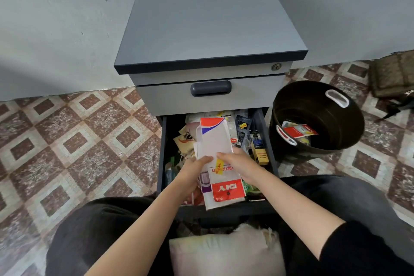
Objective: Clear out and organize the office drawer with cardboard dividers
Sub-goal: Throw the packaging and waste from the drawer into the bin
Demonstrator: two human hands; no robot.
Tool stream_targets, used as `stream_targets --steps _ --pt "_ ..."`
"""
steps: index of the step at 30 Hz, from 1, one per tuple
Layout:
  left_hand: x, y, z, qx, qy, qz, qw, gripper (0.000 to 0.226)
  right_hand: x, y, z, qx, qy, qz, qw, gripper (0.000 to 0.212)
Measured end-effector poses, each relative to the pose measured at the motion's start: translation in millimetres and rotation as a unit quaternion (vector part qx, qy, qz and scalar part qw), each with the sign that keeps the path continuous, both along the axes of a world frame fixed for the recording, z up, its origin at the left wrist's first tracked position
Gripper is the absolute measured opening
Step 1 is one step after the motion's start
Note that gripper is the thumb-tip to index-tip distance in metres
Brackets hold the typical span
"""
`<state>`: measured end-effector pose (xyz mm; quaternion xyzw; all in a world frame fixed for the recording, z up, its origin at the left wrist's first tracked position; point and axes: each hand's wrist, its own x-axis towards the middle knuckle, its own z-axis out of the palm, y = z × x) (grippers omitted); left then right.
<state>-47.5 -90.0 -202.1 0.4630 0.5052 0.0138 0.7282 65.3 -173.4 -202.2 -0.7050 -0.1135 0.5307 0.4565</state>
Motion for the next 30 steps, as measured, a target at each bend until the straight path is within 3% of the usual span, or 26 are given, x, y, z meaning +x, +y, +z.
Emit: stream_targets --steps 2,8,15,19,24,30 --pt "11 -10 12 0.007 -0.014 -0.002 1.000 0.020 8 -8 9 0.002 -0.026 -0.016 1.000 0.034" --pt "46 -29 36 0.089 -0.054 -0.042 0.994 0.033 38 -33 35 0.041 -0.031 -0.068 0.996 0.026" --pt "100 -63 56 0.144 -0.086 -0.087 0.982 0.067 82 -73 51 0.036 -0.066 -0.123 0.990 0.040" --pt "136 -79 59 0.135 -0.091 -0.121 0.979 0.057 109 -96 58 0.055 -0.113 -0.180 0.976 0.055" --pt "178 -97 59 0.130 -0.107 -0.157 0.973 0.055 139 -114 52 0.055 -0.159 -0.270 0.948 0.052" --pt "220 -105 48 0.115 -0.104 -0.196 0.968 0.045 171 -131 44 0.073 -0.115 -0.297 0.945 0.049"
